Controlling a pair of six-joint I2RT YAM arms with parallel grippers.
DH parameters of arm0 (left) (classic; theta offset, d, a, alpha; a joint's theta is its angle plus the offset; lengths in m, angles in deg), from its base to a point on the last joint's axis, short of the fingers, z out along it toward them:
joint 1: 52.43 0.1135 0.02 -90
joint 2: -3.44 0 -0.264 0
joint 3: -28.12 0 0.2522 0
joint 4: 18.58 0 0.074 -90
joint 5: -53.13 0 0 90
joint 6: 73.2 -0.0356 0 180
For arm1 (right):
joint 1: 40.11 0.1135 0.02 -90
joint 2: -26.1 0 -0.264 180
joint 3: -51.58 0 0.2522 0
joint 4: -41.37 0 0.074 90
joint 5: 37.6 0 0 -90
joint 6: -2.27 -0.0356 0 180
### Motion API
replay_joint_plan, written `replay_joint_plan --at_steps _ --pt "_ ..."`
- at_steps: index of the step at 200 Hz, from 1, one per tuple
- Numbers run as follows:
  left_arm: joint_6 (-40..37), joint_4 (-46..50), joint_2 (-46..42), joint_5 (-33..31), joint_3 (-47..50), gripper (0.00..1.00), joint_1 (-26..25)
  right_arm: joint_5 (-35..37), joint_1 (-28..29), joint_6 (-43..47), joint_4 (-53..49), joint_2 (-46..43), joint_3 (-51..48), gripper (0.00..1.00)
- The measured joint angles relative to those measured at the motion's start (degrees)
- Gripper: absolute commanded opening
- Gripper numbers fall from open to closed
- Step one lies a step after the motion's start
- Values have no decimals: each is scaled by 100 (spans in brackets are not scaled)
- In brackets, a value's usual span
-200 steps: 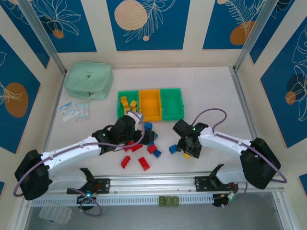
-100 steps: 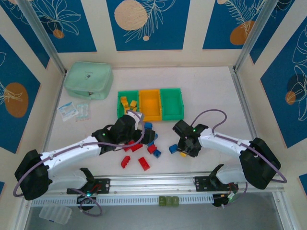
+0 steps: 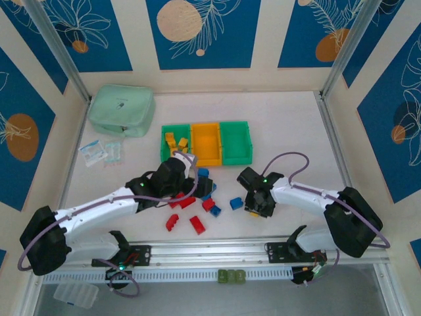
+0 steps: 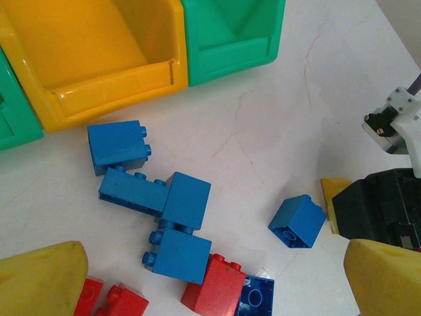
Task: Sort the legos into containers by color
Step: Pick up the lego from the bottom-center of the table, then place the lego in the container.
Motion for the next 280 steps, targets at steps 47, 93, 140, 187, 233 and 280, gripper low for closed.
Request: replay_joint_plan --at_steps 47,93,140,187,233,280 --pt "22 431 -299 -439 -4 99 0 267 35 459 -361 -332 664 35" --pt "197 1215 -914 -1198 -11 99 2 328 208 1423 -120 50 1963 36" --pt "522 2050 -1432 -1766 -13 99 7 232 522 2459 522 1733 3856 37" --pt "826 2581 -1862 -2081 -13 99 15 0 562 3246 846 3582 5941 37" --pt "973 2782 -2048 -2221 -9 99 28 -87 424 3679 586 5237 7960 62" --pt "970 2778 -2063 -2229 -9 99 33 -46 330 3912 317 5405 8327 71"
